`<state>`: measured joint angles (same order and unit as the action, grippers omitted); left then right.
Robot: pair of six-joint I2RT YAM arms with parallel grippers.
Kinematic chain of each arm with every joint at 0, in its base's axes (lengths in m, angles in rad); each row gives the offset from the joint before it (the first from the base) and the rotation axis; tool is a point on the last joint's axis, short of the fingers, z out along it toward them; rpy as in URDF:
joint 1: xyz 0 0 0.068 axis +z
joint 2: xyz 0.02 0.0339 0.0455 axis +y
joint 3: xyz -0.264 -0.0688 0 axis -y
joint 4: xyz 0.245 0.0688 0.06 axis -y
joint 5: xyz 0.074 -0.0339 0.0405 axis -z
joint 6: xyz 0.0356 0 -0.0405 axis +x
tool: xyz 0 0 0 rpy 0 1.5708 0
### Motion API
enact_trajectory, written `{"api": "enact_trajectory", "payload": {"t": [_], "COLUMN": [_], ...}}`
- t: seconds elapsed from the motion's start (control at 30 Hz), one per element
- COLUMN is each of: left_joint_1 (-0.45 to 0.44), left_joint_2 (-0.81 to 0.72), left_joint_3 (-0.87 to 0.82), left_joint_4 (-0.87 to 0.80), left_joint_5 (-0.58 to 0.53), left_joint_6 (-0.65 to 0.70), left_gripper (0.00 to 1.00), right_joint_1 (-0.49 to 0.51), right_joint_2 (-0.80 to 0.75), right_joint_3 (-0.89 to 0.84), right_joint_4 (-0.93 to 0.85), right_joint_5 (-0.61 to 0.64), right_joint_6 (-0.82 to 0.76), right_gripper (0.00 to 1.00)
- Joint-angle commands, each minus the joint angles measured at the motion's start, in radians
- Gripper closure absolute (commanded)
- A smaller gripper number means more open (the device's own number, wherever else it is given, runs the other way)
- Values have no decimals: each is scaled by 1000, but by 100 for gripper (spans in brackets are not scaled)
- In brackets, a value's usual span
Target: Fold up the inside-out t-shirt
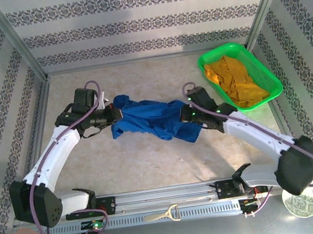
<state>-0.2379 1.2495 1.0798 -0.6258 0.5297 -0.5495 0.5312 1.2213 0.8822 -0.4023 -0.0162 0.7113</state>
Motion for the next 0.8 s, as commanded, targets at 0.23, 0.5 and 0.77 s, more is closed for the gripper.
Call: {"api": "enact_trajectory", "payload": {"t": [0.23, 0.5, 0.77], "left_joint_1": [24, -164, -440], "left_joint_2": [193, 266, 361], "left_joint_3": [4, 169, 127], "left_joint_4": [54, 96, 236], "left_joint_5": [-112, -197, -332], "left_joint_6": [107, 286, 468], "left_gripper": [71, 51, 37], "right_joint_1": [-94, -94, -112], "right_joint_2": [138, 216, 178], "right_joint_3": [-73, -74, -94], "right_joint_4": [123, 197, 195], "right_joint_5": [-134, -176, -185], "right_joint_6": [75, 82, 76], "right_gripper": [100, 100, 100]}}
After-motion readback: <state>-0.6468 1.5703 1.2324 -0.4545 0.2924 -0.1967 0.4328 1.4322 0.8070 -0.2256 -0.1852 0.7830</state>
